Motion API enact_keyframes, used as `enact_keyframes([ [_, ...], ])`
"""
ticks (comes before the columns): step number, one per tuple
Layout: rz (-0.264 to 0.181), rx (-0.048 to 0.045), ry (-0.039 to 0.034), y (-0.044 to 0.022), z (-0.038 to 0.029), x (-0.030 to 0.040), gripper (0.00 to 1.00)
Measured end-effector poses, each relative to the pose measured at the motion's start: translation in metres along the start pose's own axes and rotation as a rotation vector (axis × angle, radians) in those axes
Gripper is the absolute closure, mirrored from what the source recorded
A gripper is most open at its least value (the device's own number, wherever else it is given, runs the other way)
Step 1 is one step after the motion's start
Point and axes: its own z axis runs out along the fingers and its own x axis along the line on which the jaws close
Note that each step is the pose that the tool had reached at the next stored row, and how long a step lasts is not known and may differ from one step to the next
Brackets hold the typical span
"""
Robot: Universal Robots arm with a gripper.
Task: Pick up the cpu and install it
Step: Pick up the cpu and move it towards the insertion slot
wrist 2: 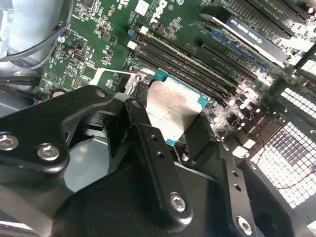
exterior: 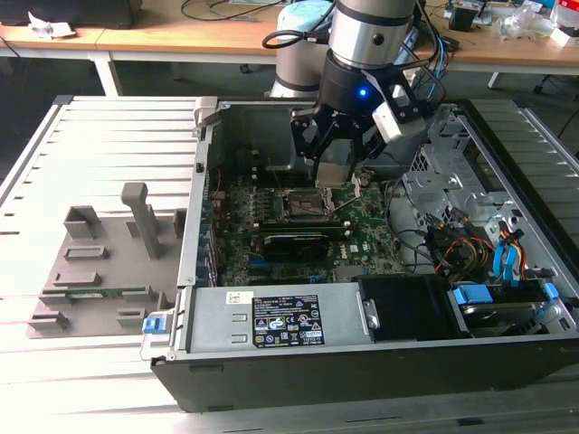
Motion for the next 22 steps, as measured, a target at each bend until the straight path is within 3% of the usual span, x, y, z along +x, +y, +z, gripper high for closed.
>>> enact_keyframes([
  [2,-0.001,-0.0052,0.0001,-0.0001,-0.0001,-0.0001,0.45],
  [3,-0.001,-0.0191,0.0001,-0.0001,-0.0001,-0.0001,0.45],
  [4,-0.003,-0.0491,0.0,-0.0001,0.0,-0.0001,0.45],
  [5,-0.005,-0.0909,0.0,0.0,0.0002,-0.0001,0.45],
  [6,-0.005,-0.0931,0.0,0.0,0.001,-0.0002,0.45],
  [10,-0.005,-0.0841,0.0,0.0017,0.0039,-0.003,0.45],
  [12,-0.004,-0.0727,0.0001,0.0075,0.0055,-0.0053,0.45],
  [13,-0.003,-0.0585,0.0001,0.0113,0.0065,-0.0059,0.45],
  [15,-0.002,-0.0392,0.0001,0.0143,0.0074,-0.0061,0.45],
  [16,-0.002,-0.02,0.0001,0.0172,0.0083,-0.0065,0.45],
  [22,-0.002,-0.0177,0.0001,0.0178,0.0089,-0.0066,0.45],
])
